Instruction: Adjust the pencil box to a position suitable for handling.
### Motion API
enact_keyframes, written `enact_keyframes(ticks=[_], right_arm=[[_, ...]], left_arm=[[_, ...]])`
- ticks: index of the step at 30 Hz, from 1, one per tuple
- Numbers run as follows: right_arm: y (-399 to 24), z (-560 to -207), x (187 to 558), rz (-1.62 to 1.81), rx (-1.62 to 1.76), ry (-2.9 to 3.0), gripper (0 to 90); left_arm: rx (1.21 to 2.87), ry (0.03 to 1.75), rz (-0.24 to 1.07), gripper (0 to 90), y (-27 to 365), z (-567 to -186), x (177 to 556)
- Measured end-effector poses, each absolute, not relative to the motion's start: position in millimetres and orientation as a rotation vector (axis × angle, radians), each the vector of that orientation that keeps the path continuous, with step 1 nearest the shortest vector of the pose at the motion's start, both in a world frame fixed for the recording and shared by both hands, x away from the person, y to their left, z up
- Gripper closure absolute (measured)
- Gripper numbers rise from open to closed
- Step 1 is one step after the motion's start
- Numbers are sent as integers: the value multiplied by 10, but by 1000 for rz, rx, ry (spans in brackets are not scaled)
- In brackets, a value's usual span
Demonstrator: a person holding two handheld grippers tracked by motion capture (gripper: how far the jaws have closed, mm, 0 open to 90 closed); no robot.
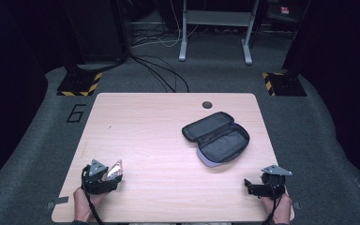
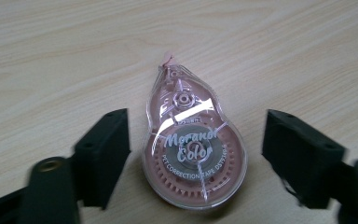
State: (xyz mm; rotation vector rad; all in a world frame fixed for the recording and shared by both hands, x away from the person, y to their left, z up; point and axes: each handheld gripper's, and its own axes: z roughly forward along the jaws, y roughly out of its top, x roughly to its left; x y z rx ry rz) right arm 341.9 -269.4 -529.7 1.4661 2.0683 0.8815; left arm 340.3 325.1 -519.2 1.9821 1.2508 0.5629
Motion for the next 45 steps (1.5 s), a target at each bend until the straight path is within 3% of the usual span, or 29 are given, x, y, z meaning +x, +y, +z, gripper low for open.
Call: enact_keyframes(ticks=[11,27,45], right_arm=[[-2699,-5298,3420,882,1475,2057,16],[-2742,-5254,3482,913,1554,2026,14],[-2710,-4723,4100,953,1535,2059,2]], left_arm=[[1959,1282,595,13,3499,-5159,3095],[1998,1337,585,2,3600,-5325,3053],[1996,1339,570,0,3594,-5328,3049]])
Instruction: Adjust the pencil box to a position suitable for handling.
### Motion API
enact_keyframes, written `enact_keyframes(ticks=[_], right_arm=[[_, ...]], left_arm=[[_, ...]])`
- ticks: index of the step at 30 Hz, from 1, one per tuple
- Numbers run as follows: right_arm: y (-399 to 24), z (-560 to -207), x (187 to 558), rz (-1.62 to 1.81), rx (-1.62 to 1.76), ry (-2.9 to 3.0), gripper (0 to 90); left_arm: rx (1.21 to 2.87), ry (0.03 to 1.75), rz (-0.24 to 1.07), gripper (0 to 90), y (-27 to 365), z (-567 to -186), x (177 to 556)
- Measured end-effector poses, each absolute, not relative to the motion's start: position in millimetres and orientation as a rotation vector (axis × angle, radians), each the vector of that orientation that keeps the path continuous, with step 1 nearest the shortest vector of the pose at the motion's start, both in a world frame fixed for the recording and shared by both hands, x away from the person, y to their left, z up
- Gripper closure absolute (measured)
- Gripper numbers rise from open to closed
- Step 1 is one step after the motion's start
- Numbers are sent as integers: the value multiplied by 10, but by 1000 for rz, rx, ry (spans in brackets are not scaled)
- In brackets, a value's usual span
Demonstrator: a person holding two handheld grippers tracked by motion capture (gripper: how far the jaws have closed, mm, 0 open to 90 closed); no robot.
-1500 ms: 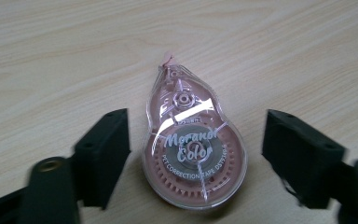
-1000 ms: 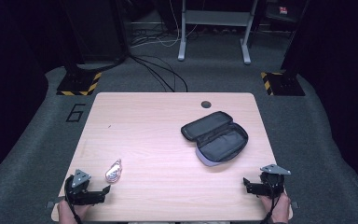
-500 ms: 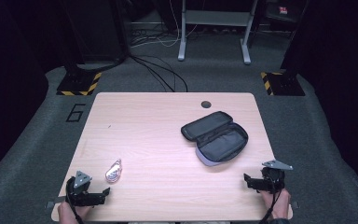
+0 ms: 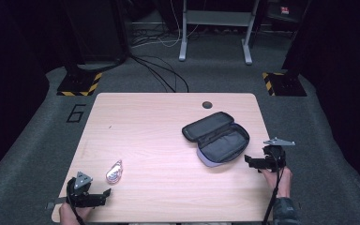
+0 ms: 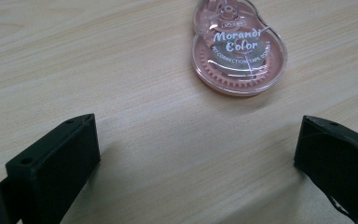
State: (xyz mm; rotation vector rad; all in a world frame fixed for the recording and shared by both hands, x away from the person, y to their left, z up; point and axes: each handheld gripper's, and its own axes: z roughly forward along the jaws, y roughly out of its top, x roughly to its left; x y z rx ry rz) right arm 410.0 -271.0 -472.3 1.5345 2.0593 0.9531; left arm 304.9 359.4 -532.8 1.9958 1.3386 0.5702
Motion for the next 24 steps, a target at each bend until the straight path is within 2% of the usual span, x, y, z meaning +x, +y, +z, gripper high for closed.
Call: enact_keyframes(ticks=[13,15,20,24], right_arm=[[-2681,-4665,4431,944,1526,2091,21],[-2674,-4663,4512,939,1515,2097,58],[-2681,-4675,4636,955,1524,2098,80],[-2659,-4660,4759,953,1532,2091,149]], left_arm=[[1996,1338,571,0,3594,-5328,3048],[1995,1338,572,0,3593,-5329,3048],[1996,1338,570,1,3594,-5328,3048],[1997,1332,577,2,3594,-5329,3050]])
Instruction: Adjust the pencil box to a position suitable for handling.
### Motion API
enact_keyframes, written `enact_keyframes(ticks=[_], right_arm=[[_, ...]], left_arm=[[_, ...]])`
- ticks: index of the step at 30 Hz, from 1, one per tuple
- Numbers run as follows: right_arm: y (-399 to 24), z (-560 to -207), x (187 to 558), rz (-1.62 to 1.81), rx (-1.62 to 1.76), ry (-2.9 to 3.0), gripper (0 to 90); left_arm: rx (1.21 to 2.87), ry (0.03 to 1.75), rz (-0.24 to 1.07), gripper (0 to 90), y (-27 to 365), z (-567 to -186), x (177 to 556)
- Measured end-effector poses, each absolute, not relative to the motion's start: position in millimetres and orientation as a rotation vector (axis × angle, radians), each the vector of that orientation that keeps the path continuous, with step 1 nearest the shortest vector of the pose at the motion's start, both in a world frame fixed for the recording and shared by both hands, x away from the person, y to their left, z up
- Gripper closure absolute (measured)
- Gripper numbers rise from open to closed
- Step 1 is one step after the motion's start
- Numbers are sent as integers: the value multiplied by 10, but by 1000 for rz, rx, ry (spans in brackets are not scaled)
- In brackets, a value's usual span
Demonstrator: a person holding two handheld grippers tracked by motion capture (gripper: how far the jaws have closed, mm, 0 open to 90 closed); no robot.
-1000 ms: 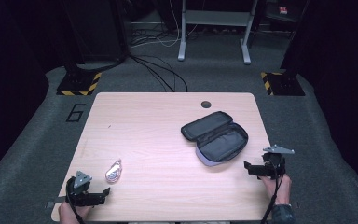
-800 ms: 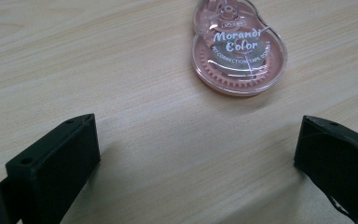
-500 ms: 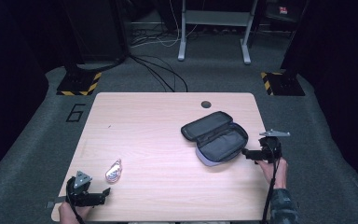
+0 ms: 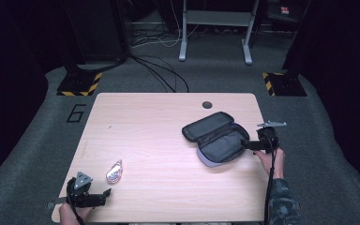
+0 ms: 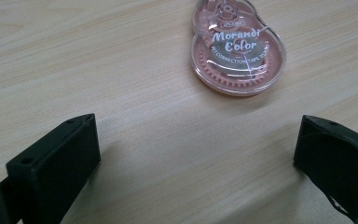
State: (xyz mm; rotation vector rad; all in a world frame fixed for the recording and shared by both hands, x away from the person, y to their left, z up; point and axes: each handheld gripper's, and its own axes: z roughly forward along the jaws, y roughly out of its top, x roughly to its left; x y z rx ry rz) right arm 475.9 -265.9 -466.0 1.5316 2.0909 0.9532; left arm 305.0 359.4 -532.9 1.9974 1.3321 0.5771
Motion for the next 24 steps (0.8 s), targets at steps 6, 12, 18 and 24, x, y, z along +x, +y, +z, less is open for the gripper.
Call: enact_keyframes(ticks=[6,12,18,24], right_arm=[[-2628,-4659,4941,919,1537,2075,358],[-2601,-4721,5111,861,1538,2095,514],[-2584,-4786,5191,825,1564,2116,649],[-2572,-4831,5197,785,1575,2114,805]], left_arm=[[1998,1330,575,2,3595,-5328,3051],[1996,1331,576,2,3595,-5329,3051],[1998,1330,573,2,3596,-5328,3050],[1998,1334,565,5,3596,-5327,3047]])
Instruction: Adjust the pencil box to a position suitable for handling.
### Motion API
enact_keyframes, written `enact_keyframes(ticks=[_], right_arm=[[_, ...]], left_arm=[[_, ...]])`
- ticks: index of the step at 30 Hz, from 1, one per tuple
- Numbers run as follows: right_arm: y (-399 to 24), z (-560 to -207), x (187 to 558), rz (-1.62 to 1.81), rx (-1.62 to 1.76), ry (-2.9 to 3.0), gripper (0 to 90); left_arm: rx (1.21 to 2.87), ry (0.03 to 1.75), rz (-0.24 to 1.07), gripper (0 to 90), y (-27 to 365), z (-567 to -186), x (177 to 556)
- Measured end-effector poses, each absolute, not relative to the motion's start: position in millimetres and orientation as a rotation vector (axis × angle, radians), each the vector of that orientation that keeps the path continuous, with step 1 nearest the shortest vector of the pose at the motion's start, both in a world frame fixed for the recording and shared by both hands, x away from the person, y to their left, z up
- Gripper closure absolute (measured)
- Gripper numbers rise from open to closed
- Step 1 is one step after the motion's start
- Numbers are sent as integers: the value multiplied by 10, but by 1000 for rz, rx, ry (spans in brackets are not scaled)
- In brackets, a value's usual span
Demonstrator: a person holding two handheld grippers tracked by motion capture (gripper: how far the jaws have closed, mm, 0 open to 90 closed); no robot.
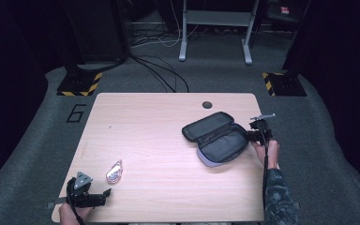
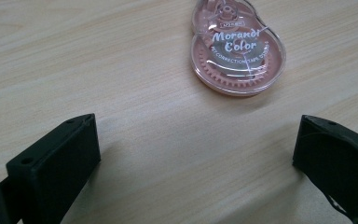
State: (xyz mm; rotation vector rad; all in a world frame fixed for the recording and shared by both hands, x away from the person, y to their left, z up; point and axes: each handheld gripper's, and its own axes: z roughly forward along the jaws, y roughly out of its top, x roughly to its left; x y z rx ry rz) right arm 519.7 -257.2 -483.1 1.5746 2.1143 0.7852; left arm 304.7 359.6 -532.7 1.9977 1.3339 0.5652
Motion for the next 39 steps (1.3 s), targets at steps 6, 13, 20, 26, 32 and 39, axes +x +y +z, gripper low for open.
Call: enact_keyframes(ticks=[6,13,20,26,32,39], right_arm=[[-2549,-4852,5135,788,1575,2107,836],[-2531,-4855,5031,811,1583,2102,845],[-2512,-4865,4941,833,1594,2098,844],[-2488,-4882,4835,848,1593,2094,844],[-2465,-4888,4754,865,1590,2096,844],[-2403,-4889,4613,891,1597,2112,842]], left_arm=[[1999,1334,564,6,3598,-5326,3046],[1999,1333,565,6,3598,-5326,3046],[2009,1330,561,8,3605,-5317,3048],[2008,1331,560,8,3605,-5317,3048],[2008,1330,561,8,3605,-5317,3048],[2009,1330,561,9,3605,-5317,3048]])
